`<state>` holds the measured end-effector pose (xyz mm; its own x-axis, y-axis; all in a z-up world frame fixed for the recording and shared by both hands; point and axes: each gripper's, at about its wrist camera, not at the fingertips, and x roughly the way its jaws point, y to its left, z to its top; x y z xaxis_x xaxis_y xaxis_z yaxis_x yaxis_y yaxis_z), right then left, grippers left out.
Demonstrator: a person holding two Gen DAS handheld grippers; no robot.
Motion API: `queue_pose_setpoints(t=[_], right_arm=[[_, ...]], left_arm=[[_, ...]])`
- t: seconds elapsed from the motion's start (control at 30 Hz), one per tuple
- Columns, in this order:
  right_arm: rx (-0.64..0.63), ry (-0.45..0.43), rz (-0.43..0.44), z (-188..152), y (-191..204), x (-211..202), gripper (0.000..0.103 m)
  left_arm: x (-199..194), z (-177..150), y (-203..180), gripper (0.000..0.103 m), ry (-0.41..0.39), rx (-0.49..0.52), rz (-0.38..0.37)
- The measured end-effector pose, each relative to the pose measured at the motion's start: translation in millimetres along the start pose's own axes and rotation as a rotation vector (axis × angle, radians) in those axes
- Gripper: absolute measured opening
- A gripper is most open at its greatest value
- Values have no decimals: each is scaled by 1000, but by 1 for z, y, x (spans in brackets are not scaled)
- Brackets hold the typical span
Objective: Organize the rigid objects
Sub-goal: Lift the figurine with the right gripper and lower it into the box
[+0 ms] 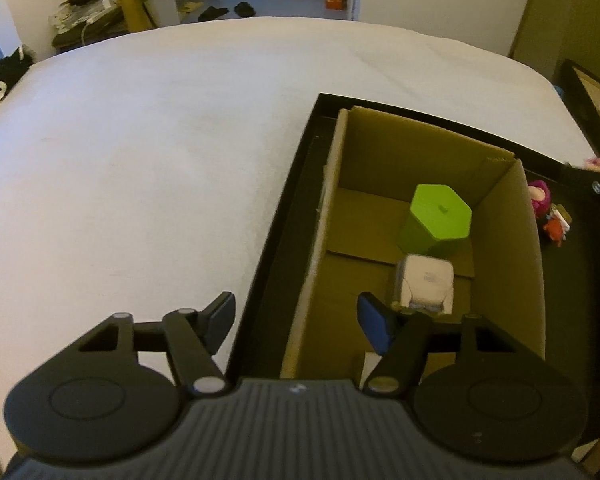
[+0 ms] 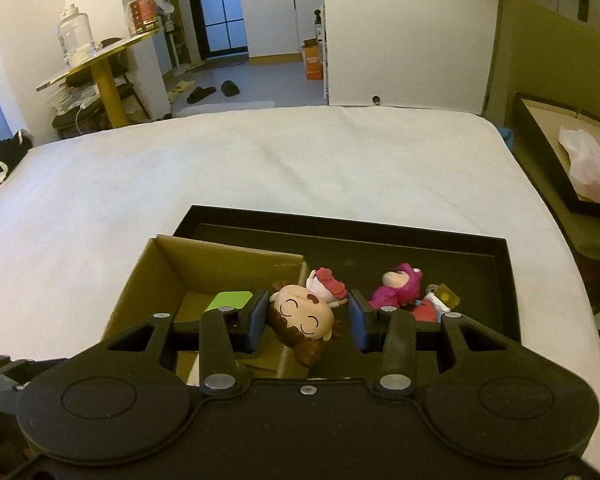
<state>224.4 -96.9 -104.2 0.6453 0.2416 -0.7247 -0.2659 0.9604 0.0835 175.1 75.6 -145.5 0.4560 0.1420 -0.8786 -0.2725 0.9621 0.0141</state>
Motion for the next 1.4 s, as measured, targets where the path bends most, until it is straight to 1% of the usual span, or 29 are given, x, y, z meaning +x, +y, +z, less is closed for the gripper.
queue_pose_setpoints(t=[0.03, 0.1, 0.13, 0.2, 0.23, 0.3, 0.4, 0.5, 0.7, 0.97, 1.23, 1.4], right_arm=[[-5, 0, 0, 1, 3, 1, 41], [-15, -1, 3, 2, 9, 1, 41], [-18, -2, 6, 3, 12, 2, 41], [-30, -4, 14, 4, 20, 3, 41], [-38, -4, 18, 5, 24, 4, 41], [-52, -2, 25, 5, 32, 6, 41], [-65, 14, 36, 4, 43, 11, 41], [-78, 31, 45, 1, 53, 16, 41], [-111, 65, 70, -1, 71, 22, 42], [-151, 76, 100, 6, 87, 32, 42], [-199, 104, 114, 16, 97, 48, 42], [-195, 108, 99, 18, 95, 46, 43]], left_arm=[[1, -1, 0, 60, 2, 2, -8], [4, -3, 1, 46, 12, -1, -25], [5, -3, 2, 43, 17, -5, -35], [7, -5, 2, 33, 21, 4, -57], [7, -5, 1, 30, 21, 9, -63], [8, -7, 3, 21, 19, 8, -73], [11, -8, 6, 16, 18, -2, -79], [14, -6, 10, 13, 19, -21, -91], [16, -7, 16, 13, 24, -40, -118], [20, -8, 28, 13, 38, -64, -145], [22, -7, 30, 13, 42, -77, -157], [23, -5, 28, 13, 46, -75, -151]])
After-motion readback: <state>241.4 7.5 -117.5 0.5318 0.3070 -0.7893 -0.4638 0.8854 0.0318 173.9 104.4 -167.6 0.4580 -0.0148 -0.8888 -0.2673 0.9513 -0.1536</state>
